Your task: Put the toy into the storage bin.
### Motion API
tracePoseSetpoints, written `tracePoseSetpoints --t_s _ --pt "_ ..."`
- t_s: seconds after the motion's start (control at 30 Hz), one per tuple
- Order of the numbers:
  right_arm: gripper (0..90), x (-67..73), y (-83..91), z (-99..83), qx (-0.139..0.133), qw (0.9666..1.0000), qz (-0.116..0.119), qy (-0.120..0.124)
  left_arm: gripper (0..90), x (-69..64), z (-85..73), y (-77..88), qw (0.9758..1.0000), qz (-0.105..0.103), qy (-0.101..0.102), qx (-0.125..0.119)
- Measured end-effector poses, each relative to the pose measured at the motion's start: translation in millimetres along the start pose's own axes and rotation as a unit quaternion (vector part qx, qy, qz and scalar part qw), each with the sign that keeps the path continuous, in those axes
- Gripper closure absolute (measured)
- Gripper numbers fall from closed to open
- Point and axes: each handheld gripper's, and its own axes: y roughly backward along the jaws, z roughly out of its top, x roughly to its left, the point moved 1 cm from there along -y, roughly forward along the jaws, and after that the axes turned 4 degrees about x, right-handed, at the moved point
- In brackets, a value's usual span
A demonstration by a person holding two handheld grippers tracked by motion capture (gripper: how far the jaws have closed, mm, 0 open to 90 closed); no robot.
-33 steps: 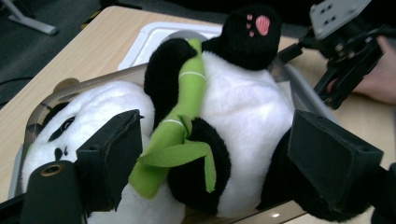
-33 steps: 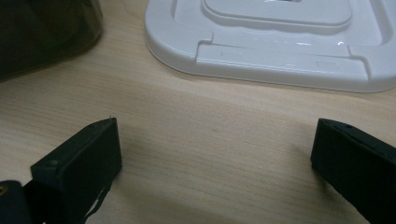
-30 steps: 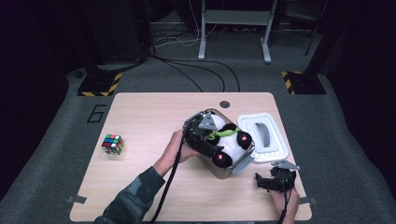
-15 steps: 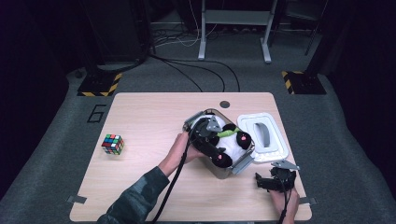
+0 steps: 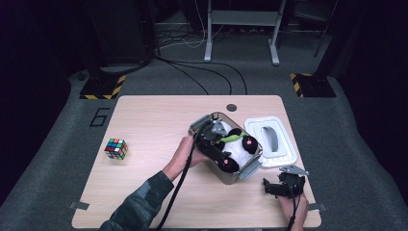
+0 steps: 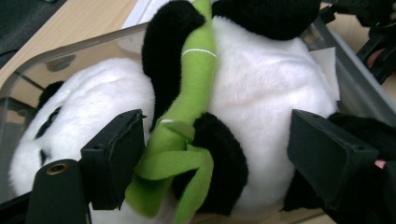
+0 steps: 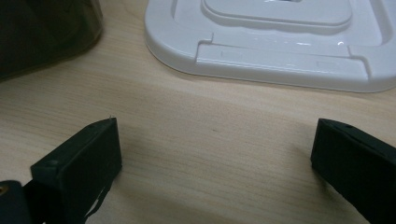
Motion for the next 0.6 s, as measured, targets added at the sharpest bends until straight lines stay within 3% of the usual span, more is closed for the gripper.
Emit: tracePoseSetpoints --t_s 0.23,0.4,0.6 --pt "1.2 0.0 0.0 0.0 0.000 1.0000 0.000 0.000 17.5 -8.8 -2.0 28.7 0.9993 -0.010 -0.002 -0.036" --pt "1.2 0.0 0.0 0.0 0.000 1.0000 0.000 0.000 17.5 -19.0 0.5 24.0 0.9996 -0.006 -0.026 -0.013" --pt "1.2 0.0 0.0 0.0 0.000 1.0000 0.000 0.000 17.4 -21.1 2.4 16.0 0.9992 0.014 -0.036 -0.004"
